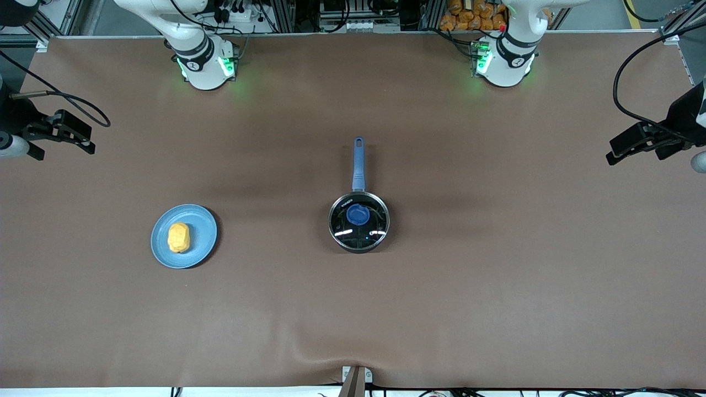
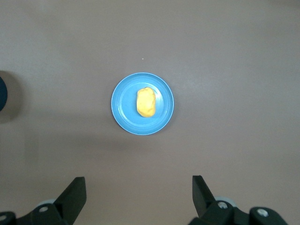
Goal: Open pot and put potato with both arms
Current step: 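Reach the right gripper toward the yellow potato on the blue plate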
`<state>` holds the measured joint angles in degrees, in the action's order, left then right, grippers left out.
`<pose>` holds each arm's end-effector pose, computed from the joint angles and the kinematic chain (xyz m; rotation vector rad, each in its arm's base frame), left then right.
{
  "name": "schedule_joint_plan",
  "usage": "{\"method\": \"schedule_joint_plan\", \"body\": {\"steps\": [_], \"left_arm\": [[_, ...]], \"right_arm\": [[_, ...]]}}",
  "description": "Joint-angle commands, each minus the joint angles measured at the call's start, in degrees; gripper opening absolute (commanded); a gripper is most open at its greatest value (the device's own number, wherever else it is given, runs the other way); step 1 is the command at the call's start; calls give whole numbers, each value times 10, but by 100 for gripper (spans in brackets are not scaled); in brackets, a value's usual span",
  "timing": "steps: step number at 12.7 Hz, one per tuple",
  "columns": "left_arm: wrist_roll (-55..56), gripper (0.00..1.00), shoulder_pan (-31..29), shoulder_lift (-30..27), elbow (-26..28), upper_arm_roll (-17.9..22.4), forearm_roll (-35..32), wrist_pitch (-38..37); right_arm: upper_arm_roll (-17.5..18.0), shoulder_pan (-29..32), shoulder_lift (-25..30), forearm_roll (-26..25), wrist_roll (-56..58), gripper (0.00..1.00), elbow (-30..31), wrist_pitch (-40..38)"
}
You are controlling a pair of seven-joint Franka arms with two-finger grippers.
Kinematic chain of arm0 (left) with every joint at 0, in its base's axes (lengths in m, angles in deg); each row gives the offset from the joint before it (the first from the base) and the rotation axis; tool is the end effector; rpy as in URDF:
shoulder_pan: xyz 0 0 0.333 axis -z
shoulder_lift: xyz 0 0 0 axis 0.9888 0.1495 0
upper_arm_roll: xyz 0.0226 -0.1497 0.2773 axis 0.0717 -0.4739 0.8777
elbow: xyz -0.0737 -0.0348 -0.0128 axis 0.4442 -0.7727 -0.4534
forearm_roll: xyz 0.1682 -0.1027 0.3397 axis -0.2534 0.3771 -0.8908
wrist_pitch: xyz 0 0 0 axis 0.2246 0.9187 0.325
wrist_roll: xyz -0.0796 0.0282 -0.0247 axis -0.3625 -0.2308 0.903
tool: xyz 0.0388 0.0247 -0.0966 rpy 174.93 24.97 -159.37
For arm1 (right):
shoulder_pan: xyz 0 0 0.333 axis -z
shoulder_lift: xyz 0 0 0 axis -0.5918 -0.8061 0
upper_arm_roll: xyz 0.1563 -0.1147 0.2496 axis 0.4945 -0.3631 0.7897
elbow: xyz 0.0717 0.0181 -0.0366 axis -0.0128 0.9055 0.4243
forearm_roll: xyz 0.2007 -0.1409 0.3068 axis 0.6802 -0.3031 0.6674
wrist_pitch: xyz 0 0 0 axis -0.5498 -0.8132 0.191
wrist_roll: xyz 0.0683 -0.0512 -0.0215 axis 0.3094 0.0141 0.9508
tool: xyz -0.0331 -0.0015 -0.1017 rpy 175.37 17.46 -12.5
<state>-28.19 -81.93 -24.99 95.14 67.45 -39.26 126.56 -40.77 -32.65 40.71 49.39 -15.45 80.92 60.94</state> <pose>0.5734 -0.0329 0.6433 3.0994 0.1908 0.0676 0.5448 -0.0058 0.6235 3.1247 0.2069 0.0656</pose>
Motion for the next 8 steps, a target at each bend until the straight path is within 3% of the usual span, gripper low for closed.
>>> {"method": "schedule_joint_plan", "body": {"steps": [1,4,8], "left_arm": [[7,100,4,-2,1,2,8,4],[8,100,1,-2,3,2,7,4],[9,100,4,-2,2,2,7,4]], "right_arm": [[8,15,13,12,1,100,12,1],[8,14,-5,12,2,100,13,14],[9,15,-82,6,2,100,14,60]]}}
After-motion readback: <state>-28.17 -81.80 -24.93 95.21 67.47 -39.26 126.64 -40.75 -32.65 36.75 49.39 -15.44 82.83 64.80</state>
